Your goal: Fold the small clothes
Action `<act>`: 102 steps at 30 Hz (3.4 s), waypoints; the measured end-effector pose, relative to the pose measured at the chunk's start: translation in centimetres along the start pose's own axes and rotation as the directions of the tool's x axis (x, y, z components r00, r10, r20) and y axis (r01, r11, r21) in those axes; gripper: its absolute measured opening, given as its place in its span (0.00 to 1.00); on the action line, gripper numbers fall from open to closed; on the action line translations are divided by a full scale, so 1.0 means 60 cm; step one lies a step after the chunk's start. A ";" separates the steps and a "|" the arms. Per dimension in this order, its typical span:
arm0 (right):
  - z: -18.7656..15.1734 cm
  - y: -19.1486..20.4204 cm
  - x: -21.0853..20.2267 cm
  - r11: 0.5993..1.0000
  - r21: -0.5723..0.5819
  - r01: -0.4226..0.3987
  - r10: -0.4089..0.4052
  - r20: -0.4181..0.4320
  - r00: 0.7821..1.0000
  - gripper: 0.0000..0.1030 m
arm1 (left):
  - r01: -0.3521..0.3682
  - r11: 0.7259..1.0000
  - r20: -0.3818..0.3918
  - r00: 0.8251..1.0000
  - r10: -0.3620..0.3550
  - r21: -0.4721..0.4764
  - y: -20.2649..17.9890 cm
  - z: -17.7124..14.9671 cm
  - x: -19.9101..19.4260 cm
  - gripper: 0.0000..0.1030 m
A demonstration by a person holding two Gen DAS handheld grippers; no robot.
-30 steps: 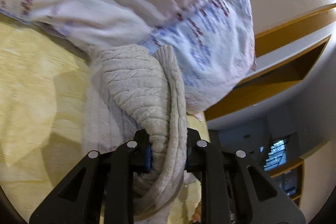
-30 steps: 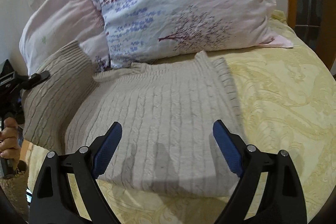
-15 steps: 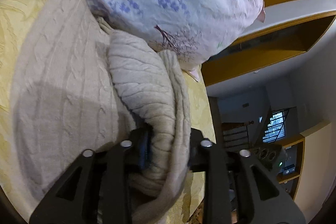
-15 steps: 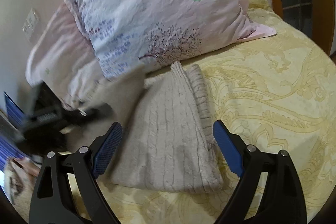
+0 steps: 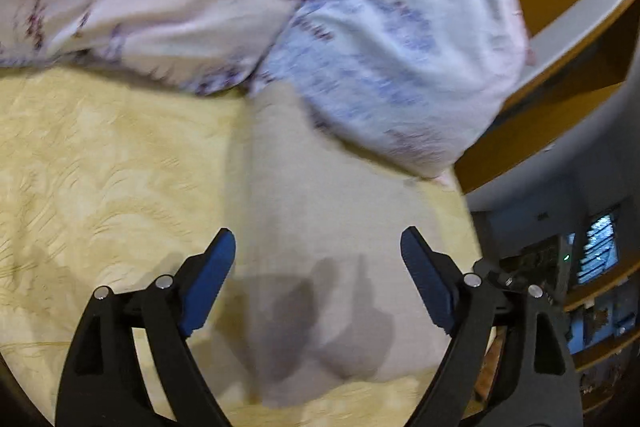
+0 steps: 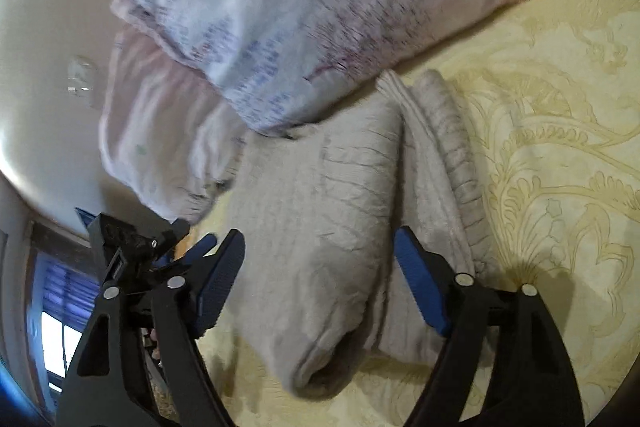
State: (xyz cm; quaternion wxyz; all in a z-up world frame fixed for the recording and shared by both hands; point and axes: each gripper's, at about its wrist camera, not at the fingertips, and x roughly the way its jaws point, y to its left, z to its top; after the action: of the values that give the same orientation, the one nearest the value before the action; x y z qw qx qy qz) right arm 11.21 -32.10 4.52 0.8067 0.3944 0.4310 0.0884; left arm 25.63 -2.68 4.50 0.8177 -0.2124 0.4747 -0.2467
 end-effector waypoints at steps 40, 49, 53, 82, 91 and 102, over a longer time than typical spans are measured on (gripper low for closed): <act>0.058 -0.050 0.004 0.934 -0.045 0.354 -0.340 0.191 0.921 0.18 | 0.011 0.984 -0.123 0.992 0.011 0.180 -0.039 -0.071 0.065 0.88; 0.005 -0.073 -0.085 0.985 0.026 0.173 -0.174 0.189 0.966 0.53 | 0.022 0.989 -0.120 0.993 -0.004 0.146 -0.028 -0.090 0.050 0.87; -0.028 -0.075 -0.101 0.992 0.023 0.127 -0.129 0.169 0.977 0.53 | 0.014 0.986 -0.118 0.993 0.006 0.164 -0.035 -0.099 0.050 0.87; -0.101 -0.086 -0.102 0.976 -0.057 0.209 -0.197 0.167 0.966 0.09 | 0.118 0.967 -0.202 0.977 -0.072 0.226 -0.022 -0.163 0.045 0.13; -0.078 -0.093 -0.105 0.986 -0.007 0.167 -0.165 0.134 0.977 0.43 | 0.093 0.969 -0.173 0.983 -0.053 0.229 -0.014 -0.159 0.021 0.46; 0.044 -0.110 -0.051 0.990 0.094 0.107 -0.118 0.120 0.986 0.55 | -0.190 0.928 -0.020 0.978 0.207 0.321 -0.077 -0.094 0.043 0.87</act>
State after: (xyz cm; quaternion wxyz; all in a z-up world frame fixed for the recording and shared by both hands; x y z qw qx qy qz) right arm 10.05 -39.53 2.57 0.8179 0.4088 0.4048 -0.0011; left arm 20.82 -8.54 2.86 0.8489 -0.0225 0.4698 -0.2413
